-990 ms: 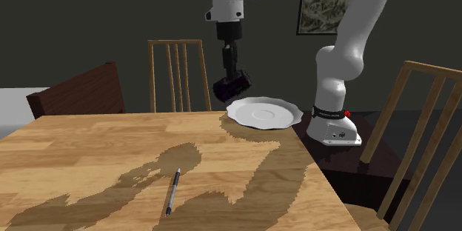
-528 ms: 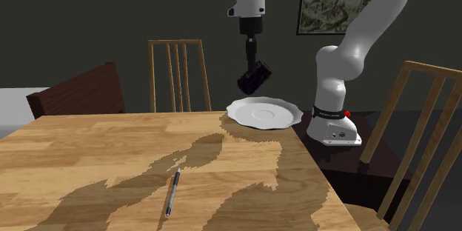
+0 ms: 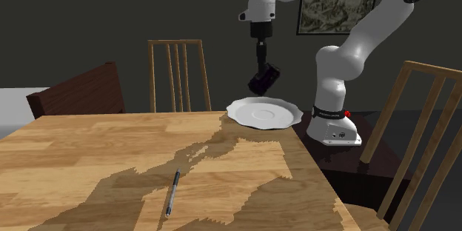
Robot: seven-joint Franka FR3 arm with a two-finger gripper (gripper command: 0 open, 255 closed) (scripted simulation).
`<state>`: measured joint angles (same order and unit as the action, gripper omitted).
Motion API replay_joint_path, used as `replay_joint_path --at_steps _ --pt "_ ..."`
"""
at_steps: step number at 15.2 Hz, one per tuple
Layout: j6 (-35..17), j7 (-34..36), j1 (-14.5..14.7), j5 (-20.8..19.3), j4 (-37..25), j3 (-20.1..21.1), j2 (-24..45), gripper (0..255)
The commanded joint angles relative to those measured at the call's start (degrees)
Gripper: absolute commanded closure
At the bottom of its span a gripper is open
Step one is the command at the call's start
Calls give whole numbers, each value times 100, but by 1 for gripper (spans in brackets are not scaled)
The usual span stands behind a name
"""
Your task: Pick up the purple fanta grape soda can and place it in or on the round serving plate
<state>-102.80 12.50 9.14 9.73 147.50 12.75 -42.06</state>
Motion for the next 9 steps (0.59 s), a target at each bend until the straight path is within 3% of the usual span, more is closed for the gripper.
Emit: replay_joint_path --at_steps 1,9 --pt "-181 -10 7 20 155 21 21 255" --pt "-858 -30 35 104 680 117 174 255"
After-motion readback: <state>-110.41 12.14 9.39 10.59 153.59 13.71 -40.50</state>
